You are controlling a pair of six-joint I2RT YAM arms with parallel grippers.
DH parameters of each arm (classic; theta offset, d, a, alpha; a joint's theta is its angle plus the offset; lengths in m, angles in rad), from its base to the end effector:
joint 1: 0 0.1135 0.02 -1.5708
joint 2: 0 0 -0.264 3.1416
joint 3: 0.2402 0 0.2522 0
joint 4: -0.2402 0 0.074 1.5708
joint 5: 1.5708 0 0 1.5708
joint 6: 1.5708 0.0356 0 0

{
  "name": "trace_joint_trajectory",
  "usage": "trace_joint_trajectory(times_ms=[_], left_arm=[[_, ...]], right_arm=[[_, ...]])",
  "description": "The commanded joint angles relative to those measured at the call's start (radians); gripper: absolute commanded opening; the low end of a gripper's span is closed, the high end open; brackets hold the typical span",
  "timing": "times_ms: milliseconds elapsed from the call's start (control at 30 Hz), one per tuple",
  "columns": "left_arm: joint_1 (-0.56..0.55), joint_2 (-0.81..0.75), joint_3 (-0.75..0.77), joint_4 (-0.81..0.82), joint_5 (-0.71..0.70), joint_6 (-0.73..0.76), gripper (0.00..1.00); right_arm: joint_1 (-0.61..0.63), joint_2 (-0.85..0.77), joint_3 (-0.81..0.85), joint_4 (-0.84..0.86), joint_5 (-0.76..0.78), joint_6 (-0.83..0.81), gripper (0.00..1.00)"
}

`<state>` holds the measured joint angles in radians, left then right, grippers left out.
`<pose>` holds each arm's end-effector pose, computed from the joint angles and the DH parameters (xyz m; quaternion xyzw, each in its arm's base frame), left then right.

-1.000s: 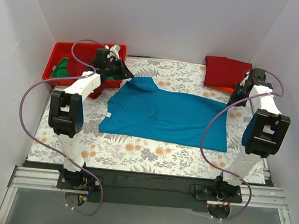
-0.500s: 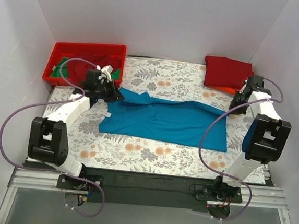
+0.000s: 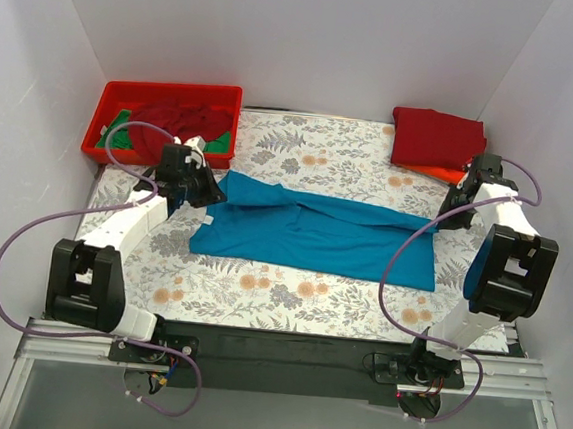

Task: Fold and stack the t-shirts
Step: Fold the tshirt

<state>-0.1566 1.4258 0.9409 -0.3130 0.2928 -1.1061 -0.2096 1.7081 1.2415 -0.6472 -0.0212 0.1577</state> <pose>0.2967 -0.0573 0.2363 -0.3700 0.8401 -0.3292 0.2212 0.3427 -0.0721 0.2201 0.1755 0.9580 0.0044 0.2267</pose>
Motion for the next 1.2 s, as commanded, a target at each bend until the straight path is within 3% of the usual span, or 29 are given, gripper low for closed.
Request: trace_joint_trajectory(times_ms=[0,767,800,900,1000,1167], left_arm=[[-0.001,-0.093,-0.002,-0.015,-0.073,-0.023,0.00],[-0.001,-0.142,-0.111,-0.069,-0.041,-0.014,0.00],[-0.001,-0.143,-0.111,-0.077,-0.031,-0.006,0.11],[-0.001,-0.163,-0.114,-0.106,0.014,0.000,0.39],[-0.001,-0.209,-0.116,-0.149,0.054,-0.003,0.44],[-0.003,-0.240,-0.114,-0.163,0.089,-0.008,0.51]], right_arm=[[-0.005,-0.045,-0.013,0.020,0.017,0.003,0.01],[-0.007,-0.053,-0.074,0.017,0.112,0.017,0.01],[-0.007,-0.054,-0.074,0.015,0.119,0.016,0.04],[-0.007,-0.067,-0.077,0.006,0.158,0.032,0.35],[-0.005,-0.102,-0.071,-0.002,0.172,0.048,0.45],[0.032,-0.157,-0.044,0.001,0.152,0.049,0.48]])
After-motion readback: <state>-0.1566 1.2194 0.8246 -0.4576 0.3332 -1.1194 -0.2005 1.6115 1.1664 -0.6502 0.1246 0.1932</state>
